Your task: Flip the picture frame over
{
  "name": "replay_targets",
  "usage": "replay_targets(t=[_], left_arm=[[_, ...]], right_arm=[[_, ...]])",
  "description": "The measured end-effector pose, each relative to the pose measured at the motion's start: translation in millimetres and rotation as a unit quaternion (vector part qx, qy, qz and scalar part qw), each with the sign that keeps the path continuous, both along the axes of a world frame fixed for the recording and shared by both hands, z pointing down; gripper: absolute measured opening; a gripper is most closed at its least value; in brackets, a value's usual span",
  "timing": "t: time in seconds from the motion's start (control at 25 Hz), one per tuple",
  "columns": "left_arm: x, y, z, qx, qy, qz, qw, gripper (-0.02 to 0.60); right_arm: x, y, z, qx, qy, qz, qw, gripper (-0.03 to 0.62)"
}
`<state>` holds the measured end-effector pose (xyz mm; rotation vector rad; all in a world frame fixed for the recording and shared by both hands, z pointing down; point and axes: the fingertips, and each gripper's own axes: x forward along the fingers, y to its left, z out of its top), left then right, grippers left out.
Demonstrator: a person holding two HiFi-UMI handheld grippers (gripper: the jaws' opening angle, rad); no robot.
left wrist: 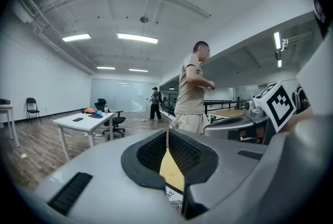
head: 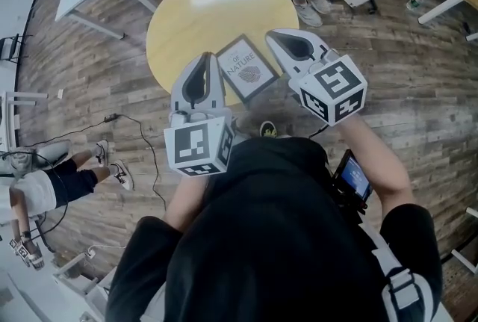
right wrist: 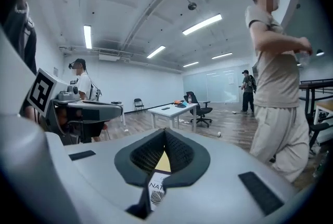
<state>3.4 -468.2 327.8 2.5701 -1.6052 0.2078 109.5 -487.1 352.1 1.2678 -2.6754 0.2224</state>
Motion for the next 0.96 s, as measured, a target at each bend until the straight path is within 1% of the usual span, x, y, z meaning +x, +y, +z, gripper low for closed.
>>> replay_targets(t=[0.12,0.44,0.76,0.96], left_arm=[[-0.4,-3.6,-2.0,-0.004,0.000,0.000,1.0000,0.034],[-0.6,-5.9,-2.0,0.004,-0.002,0.002,1.0000,0.034],[-1.0,-8.2,0.9,-0.002,0.005,-0.003,1.0000,0.034],[-4.3,-10.9,0.4,-0.004,0.004,-0.004,1.0000,0.034]], right_arm=[[-3.7,-3.3,-5.2,0.008,0.007,-0.004,1.000,0.018],[-6.1,-6.5,-5.4,0.009,0.009,-0.013,1.000,0.018],[-4.0,-10.4,-4.4,0.010,0.015,-0.017,1.000,0.018],[-10.0,-12.6,-3.7,0.010,0.019,-0.022,1.000,0.018]])
